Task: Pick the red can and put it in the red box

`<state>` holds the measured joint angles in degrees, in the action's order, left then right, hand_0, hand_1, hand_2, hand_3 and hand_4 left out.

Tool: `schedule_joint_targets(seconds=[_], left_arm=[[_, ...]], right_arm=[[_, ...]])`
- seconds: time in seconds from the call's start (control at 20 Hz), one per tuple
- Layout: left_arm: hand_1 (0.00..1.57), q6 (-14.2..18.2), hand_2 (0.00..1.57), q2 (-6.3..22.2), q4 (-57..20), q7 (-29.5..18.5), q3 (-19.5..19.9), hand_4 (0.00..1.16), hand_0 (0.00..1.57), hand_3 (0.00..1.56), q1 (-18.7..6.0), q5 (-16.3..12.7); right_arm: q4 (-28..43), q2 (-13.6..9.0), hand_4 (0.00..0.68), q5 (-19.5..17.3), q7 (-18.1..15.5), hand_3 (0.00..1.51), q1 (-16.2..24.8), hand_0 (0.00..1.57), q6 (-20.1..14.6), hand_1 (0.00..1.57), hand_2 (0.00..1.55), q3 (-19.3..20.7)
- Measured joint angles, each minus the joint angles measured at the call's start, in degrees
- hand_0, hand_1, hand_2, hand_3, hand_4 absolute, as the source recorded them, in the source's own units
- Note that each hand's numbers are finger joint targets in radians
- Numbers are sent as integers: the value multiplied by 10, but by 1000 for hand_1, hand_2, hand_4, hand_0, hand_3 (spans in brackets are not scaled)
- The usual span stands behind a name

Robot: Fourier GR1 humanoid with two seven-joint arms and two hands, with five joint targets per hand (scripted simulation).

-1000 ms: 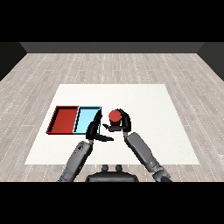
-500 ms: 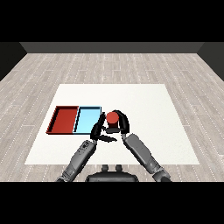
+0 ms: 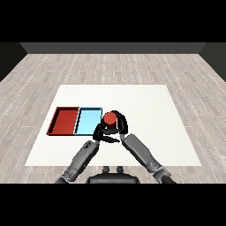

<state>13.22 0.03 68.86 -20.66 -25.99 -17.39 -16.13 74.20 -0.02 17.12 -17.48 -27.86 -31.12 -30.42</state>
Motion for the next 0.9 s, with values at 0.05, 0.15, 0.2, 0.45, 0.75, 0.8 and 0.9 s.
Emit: schedule_joint_targets(seconds=[0.05, 0.15, 0.2, 0.45, 0.75, 0.8, 0.9], left_arm=[[0, -3, 0, 0, -12, -10, -2, 0, 0, 0, -4, -6], [0, 6, 0, 0, 1, 2, -9, 0, 0, 0, -10, -10], [0, 9, 0, 1, 12, 6, -10, 0, 0, 0, -4, -6], [0, 18, 0, 3, 5, 5, -9, 291, 0, 0, -19, -4], [1571, 96, 1564, 1, 2, 17, -13, 988, 1571, 1486, -14, -3], [1571, 108, 1533, 2, -2, 16, -18, 922, 1571, 1429, -16, -10], [1530, 124, 1472, 6, -9, 30, -17, 863, 1530, 1370, -22, -14]], right_arm=[[0, 0, 618, 4, -5, 1375, 1, 1500, -4, 1500, 1450, -8], [0, 0, 617, 11, -8, 1375, -5, 1487, -18, 1487, 1451, -26], [0, 0, 620, 15, -7, 1375, -8, 1482, -24, 1482, 1455, -31], [-5, -1, 642, 23, -12, 1372, -7, 1486, -26, 1486, 1455, -43], [-29, -2, 632, 38, -27, 1367, -23, 1479, -28, 1479, 1455, -56], [-21, -3, 628, 39, -28, 1373, -17, 1470, -34, 1470, 1448, -63], [-19, -5, 623, 45, -22, 1384, -27, 1523, -44, 1523, 1463, -69]])
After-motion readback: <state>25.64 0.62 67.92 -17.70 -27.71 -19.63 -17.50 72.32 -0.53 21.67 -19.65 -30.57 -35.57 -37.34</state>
